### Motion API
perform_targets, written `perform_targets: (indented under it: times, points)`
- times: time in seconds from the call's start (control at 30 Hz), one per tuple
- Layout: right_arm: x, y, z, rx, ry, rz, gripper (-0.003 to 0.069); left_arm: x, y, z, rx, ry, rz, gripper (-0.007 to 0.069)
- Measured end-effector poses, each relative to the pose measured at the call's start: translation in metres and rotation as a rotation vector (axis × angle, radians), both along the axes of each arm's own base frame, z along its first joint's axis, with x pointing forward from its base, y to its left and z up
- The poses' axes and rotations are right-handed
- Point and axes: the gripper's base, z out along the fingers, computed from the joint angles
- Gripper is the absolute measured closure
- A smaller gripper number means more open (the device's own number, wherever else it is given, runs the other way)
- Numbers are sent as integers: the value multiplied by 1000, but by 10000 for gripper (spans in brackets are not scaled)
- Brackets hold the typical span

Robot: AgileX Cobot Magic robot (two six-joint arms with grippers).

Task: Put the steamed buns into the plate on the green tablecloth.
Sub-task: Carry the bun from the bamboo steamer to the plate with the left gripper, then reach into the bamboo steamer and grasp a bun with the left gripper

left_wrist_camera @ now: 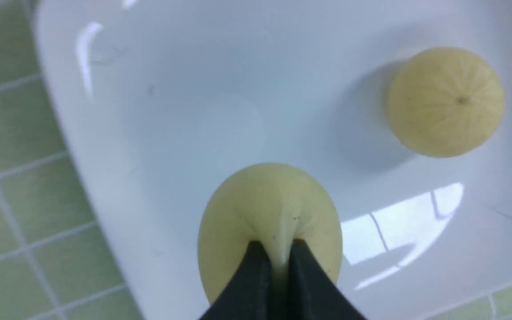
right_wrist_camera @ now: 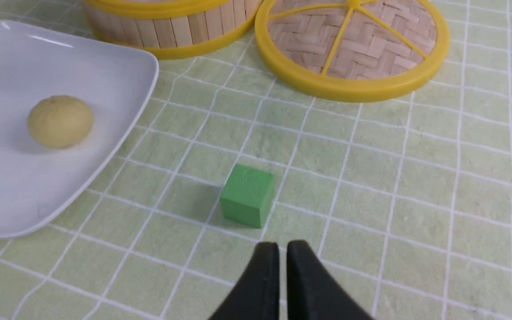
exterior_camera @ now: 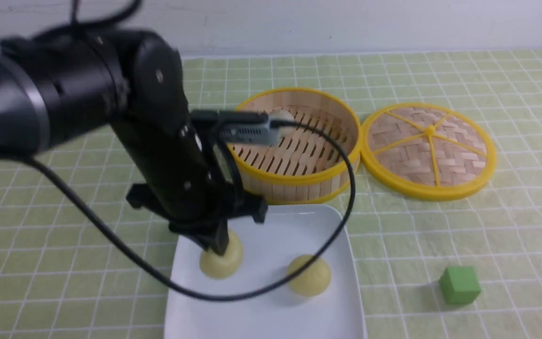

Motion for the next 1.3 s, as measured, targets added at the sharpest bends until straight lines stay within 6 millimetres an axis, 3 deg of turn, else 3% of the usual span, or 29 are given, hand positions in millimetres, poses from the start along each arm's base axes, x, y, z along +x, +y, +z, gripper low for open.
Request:
perform_targets:
  times: [0.1,0.2,0.37,0.4,0.43,0.6,0.7,0.77,0.8,0.93,0.97,1.07,1.13,1.3]
  points:
    - [0,0,0,0,0,0,601,1,-3,-25,-12,-47,15,589]
    - [0,0,0,0,0,0,598,3,-4,-37,-15,-59,36,573]
    - [0,0,0,0,0,0,595,7,-6,-44,-22,-72,47,459]
    - [0,0,0,0,0,0,595,8,-6,-44,-23,-71,49,381]
    - [0,0,0,0,0,0,595,8,-6,-44,-23,-71,49,372]
    - [0,0,0,0,0,0,593,15,-11,-28,-37,-84,46,140]
    - [0,0,0,0,0,0,591,23,-17,-3,-53,-101,37,103]
    - [0,0,0,-1,-1,0,591,28,-20,9,-63,-116,38,123]
    - [0,0,0,-2,-1,-1,591,36,-24,27,-65,-129,53,199]
    - [0,0,0,-2,-1,-1,591,63,-31,57,-22,-210,106,513]
    - [0,0,0,-2,-1,-1,590,68,-33,60,-16,-224,108,546]
    - [0,0,0,-3,-2,-1,586,96,-41,72,-22,-263,136,616]
    - [0,0,0,-3,-2,-1,582,111,-45,74,-38,-261,151,622]
    - [0,0,0,-3,-2,-1,577,178,-39,58,-139,-231,177,601]
